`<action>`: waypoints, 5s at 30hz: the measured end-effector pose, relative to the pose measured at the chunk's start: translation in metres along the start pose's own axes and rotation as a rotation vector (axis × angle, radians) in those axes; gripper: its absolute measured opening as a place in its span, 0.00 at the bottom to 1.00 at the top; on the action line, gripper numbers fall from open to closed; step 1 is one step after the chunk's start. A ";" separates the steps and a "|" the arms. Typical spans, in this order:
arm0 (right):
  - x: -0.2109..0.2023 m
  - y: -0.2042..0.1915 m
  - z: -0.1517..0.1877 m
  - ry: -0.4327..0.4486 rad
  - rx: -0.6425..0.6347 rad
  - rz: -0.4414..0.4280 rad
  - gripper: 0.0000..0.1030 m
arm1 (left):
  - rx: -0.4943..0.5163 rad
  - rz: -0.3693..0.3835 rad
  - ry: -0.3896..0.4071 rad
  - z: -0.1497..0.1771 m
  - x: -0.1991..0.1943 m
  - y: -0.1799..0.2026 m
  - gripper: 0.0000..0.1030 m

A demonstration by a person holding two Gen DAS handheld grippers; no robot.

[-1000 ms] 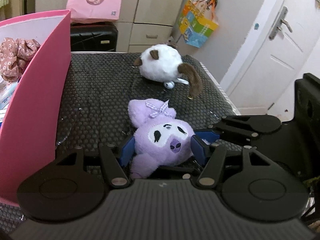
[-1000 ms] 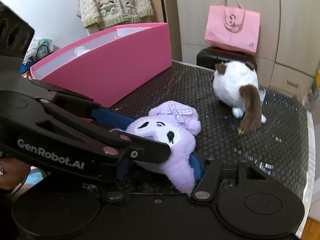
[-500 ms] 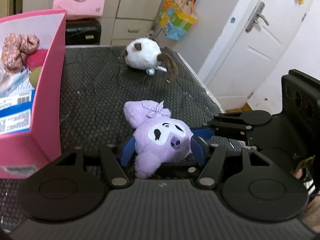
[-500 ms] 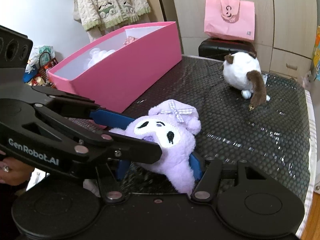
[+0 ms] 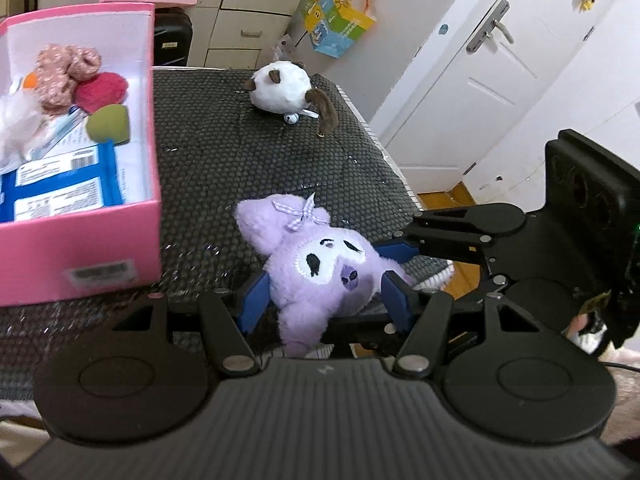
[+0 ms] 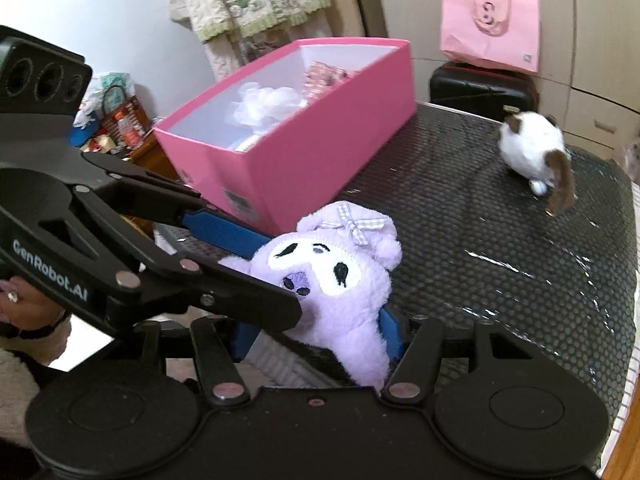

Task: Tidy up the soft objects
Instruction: 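Lift and carry the purple plush with both grippers over the pink box, then open both grippers to drop the purple plush into the box, then withdraw both grippers from the box toward the panda plush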

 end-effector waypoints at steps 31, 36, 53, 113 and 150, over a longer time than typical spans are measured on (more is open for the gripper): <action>0.000 -0.100 -0.099 0.118 -0.254 -0.035 0.64 | 0.042 -0.094 0.209 -0.026 -0.123 -0.051 0.59; 0.019 -0.099 -0.135 0.194 -0.273 -0.012 0.64 | 0.056 -0.151 0.280 -0.055 -0.131 -0.076 0.59; 0.120 -0.067 -0.224 0.148 -0.328 -0.050 0.63 | -0.031 -0.246 0.312 -0.131 -0.106 -0.188 0.59; -0.039 -0.064 -0.135 0.223 -0.257 0.048 0.71 | 0.468 -0.385 0.282 -0.046 -0.162 -0.020 0.70; -0.058 0.092 -0.038 0.361 -0.127 0.354 0.80 | 0.458 -0.229 0.301 -0.078 0.017 0.043 0.96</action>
Point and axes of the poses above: each gripper's, at about its wrist camera, not at the fingertips, and x roughly the way its jaws point, y to its right, z to its underside, the point moved 10 cm from there along x, roughly the way its jaws point, and after that the axes turned 2 degrees about -x, right-handed, at the moved point
